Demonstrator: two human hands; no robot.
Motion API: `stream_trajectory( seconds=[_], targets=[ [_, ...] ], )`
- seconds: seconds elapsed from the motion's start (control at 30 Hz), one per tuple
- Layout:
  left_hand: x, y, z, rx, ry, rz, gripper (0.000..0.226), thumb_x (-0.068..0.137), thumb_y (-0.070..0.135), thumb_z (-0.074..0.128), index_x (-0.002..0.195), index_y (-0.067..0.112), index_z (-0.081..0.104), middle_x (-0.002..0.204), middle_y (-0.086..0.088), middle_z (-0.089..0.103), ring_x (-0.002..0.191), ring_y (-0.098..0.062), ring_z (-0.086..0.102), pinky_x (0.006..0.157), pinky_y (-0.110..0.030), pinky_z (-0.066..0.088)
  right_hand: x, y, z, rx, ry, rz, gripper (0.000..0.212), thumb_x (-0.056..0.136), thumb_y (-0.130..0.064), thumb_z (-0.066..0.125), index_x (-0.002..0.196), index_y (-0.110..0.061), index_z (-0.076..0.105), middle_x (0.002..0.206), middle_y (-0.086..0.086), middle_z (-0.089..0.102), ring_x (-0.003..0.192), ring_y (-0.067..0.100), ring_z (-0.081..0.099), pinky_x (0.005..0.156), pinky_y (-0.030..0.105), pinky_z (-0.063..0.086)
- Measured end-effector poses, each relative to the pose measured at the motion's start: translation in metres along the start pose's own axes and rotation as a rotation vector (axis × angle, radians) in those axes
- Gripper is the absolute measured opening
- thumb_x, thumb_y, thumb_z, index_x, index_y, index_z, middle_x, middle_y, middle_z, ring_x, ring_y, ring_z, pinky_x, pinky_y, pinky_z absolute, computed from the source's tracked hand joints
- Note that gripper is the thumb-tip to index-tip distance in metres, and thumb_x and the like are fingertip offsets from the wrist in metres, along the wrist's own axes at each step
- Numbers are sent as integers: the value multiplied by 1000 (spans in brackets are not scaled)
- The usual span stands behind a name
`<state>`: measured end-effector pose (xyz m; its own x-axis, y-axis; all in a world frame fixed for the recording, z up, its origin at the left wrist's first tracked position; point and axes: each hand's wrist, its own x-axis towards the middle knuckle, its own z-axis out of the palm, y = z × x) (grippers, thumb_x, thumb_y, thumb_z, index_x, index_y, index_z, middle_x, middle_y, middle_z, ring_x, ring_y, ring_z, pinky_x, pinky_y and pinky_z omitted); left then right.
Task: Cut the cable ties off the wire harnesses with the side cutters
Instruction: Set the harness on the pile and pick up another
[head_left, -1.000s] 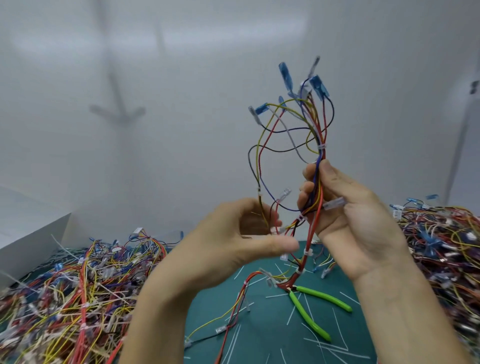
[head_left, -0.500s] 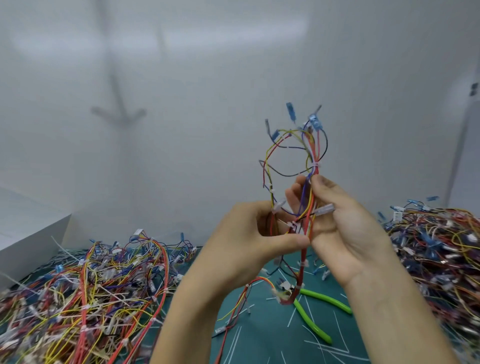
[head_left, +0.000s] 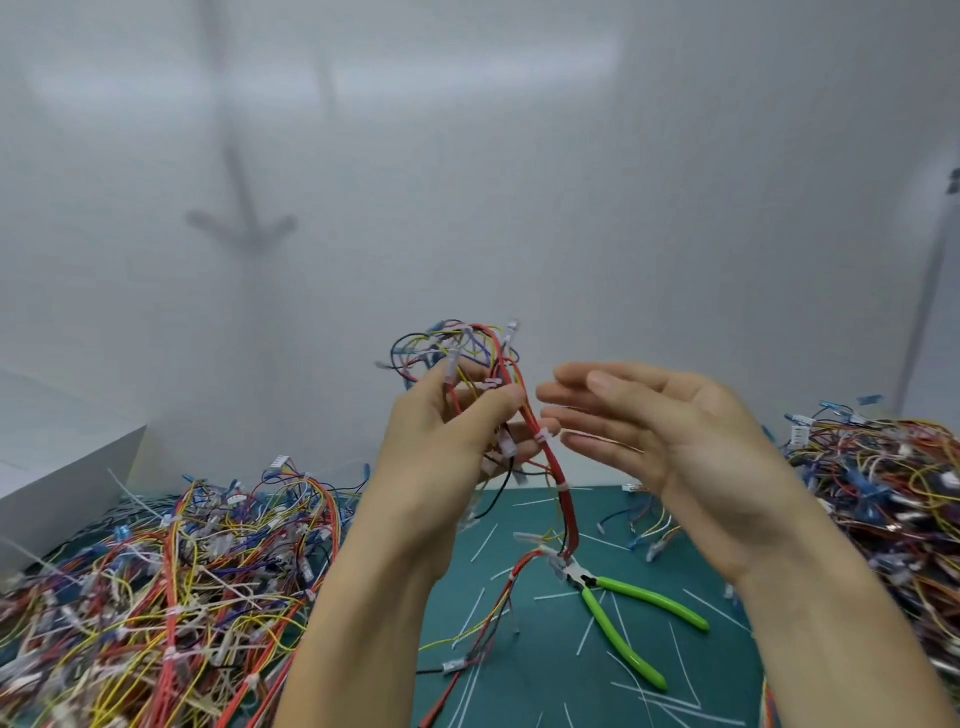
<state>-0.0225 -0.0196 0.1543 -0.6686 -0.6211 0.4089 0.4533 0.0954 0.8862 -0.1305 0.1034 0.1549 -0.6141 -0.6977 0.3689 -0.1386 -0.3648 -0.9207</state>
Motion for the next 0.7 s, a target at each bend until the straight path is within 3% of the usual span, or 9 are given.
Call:
stream_trajectory(
  seconds=[0.07, 0.13, 0.23, 0.4, 0.57, 0.7],
  targets=[
    [0, 1, 0, -30, 35, 18, 11, 93, 3, 59, 87, 12, 60, 73, -5, 68, 78, -29, 72, 73, -40, 60, -2, -2, -4, -159, -24, 20, 18, 93, -16, 62, 107, -10, 72, 96, 4, 78, 91, 19, 75, 84, 29, 59],
    [0, 4, 0, -134, 51, 29, 11, 94, 2, 58, 88, 11, 56, 72, -4, 69, 82, -27, 75, 61, -29, 60, -3, -4, -8, -302, -76, 45, 17, 90, -16, 66, 105, -13, 74, 91, 0, 78, 86, 15, 75, 82, 27, 59],
    [0, 9, 0, -257, 84, 29, 11, 95, 2, 57, 89, 11, 54, 76, -4, 71, 83, -27, 76, 59, -22, 57, -5, -5, -7, -380, -183, 45, 14, 82, -19, 74, 95, -18, 79, 90, 1, 78, 89, 15, 75, 84, 24, 59],
    [4, 12, -4, -409, 138, 2, 2, 95, 6, 56, 93, 5, 55, 72, -7, 73, 81, -21, 76, 65, -23, 60, -3, 0, 8, -278, -127, -60, 11, 84, -6, 71, 91, -12, 78, 84, 4, 78, 77, 20, 76, 71, 22, 59],
    [7, 9, -5, -431, 104, -6, 23, 91, 21, 61, 76, 6, 70, 81, -12, 69, 77, -20, 75, 66, -24, 60, -4, 2, 21, -155, -50, -107, 12, 86, -1, 70, 83, -10, 77, 76, 9, 77, 66, 24, 75, 61, 26, 60],
    [7, 3, -5, -325, -108, -117, 50, 81, 50, 58, 100, 6, 70, 102, -12, 74, 88, -24, 73, 71, -30, 60, -2, 4, 23, 32, 56, -85, 14, 82, -4, 71, 75, -11, 81, 72, 12, 75, 61, 24, 73, 57, 26, 58]
  ],
)
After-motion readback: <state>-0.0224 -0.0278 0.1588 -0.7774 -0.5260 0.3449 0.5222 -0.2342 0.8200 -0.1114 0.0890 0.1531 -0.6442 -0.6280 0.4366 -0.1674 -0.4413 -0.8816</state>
